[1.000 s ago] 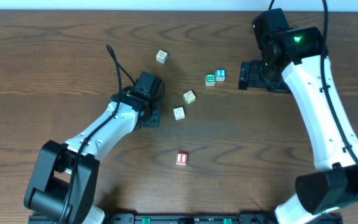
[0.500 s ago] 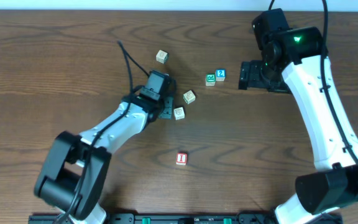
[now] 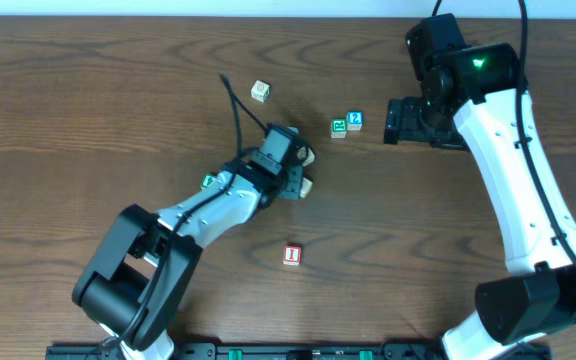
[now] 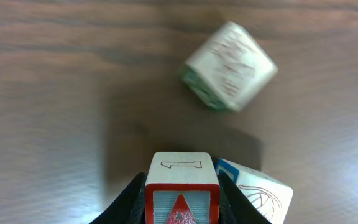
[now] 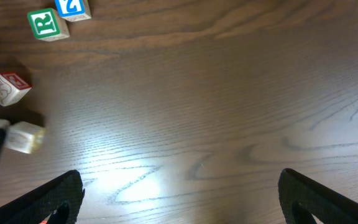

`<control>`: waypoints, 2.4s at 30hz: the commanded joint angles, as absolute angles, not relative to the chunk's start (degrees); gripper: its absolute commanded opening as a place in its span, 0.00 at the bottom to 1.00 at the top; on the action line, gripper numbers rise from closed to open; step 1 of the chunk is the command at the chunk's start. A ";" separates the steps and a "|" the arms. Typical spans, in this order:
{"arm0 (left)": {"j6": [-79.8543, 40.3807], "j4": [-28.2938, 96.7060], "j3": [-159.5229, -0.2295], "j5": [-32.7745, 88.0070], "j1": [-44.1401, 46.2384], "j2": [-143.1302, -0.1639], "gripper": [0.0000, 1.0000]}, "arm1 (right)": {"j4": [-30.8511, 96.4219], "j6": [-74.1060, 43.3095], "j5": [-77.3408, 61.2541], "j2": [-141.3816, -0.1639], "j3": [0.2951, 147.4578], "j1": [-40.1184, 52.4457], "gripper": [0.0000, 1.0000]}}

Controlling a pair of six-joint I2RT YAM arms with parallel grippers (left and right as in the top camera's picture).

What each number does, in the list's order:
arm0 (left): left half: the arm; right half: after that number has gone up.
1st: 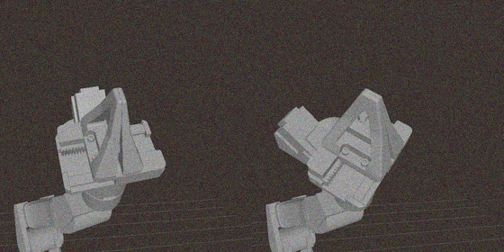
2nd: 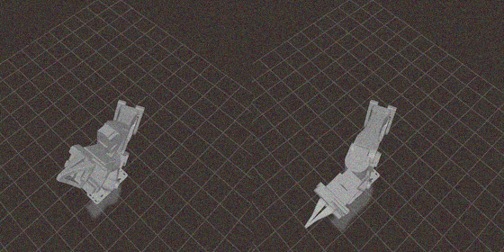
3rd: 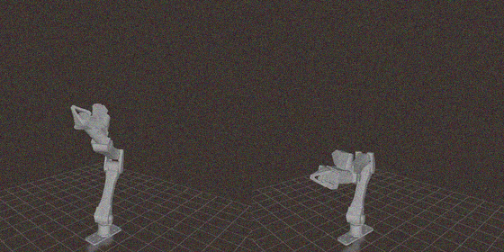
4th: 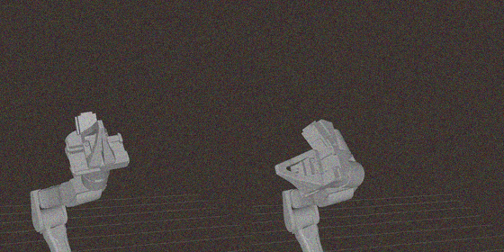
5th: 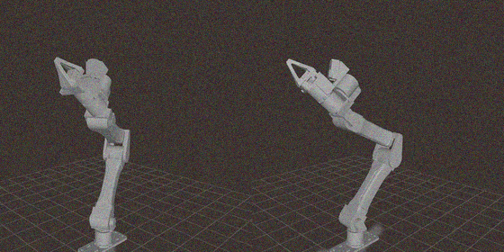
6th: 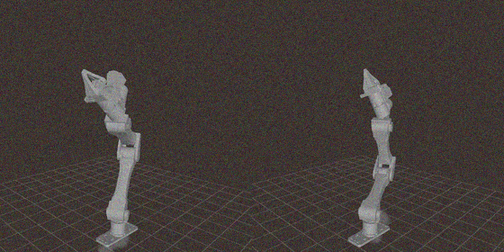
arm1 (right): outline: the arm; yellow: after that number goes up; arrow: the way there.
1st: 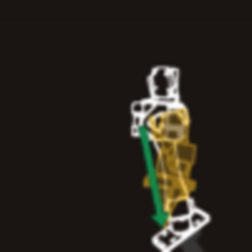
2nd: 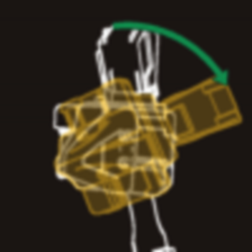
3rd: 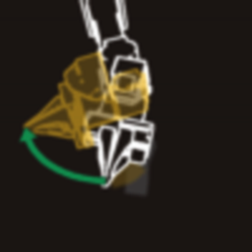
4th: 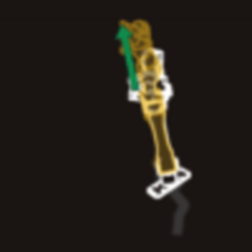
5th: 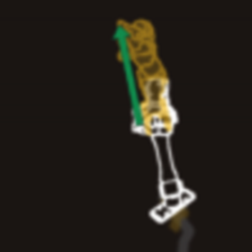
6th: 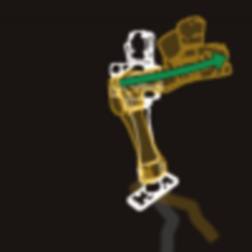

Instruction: Spell out Ai2

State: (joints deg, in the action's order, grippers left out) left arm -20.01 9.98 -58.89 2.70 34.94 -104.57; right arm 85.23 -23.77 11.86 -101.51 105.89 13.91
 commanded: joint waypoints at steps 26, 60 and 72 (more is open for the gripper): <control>-22.70 6.94 -60.20 -13.67 32.16 -104.84 0.10 | 84.88 -24.62 14.83 -101.54 105.58 13.78 0.99; -29.02 -5.67 -61.78 -4.99 37.34 -109.51 0.06 | 85.32 -24.60 14.87 -101.54 105.58 13.78 0.99; -35.66 -8.93 -61.78 -1.43 40.14 -109.51 0.06 | 85.32 -24.62 14.87 -101.54 105.58 13.78 0.99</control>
